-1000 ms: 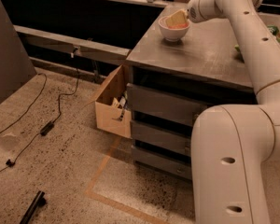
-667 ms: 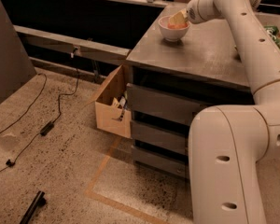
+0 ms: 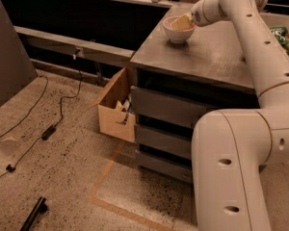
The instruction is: Pick apple from white bowl and place on counter
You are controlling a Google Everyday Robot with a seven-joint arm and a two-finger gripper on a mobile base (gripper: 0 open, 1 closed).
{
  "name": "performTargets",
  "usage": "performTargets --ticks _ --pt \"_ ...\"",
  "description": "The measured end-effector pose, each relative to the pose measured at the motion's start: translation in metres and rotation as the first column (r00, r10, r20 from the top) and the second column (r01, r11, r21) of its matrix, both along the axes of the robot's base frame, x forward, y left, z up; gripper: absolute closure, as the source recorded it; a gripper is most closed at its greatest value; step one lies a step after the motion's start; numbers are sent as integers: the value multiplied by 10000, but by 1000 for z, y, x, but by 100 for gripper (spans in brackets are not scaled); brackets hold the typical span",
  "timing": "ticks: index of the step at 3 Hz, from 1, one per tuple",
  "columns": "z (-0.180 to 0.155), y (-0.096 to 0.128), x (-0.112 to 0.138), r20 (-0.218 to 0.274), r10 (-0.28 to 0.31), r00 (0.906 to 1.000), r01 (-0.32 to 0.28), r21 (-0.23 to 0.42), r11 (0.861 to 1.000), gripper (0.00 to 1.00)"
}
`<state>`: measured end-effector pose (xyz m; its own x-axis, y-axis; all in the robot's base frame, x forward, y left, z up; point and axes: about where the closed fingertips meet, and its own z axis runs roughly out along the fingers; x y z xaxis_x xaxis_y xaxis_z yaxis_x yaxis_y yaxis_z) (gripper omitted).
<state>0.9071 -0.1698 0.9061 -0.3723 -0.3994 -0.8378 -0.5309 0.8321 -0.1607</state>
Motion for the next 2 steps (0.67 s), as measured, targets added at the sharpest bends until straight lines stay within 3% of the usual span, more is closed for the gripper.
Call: performTargets --ticks 2 --pt "-8 8 0 -222 192 9996 -197 -238 9995 45"
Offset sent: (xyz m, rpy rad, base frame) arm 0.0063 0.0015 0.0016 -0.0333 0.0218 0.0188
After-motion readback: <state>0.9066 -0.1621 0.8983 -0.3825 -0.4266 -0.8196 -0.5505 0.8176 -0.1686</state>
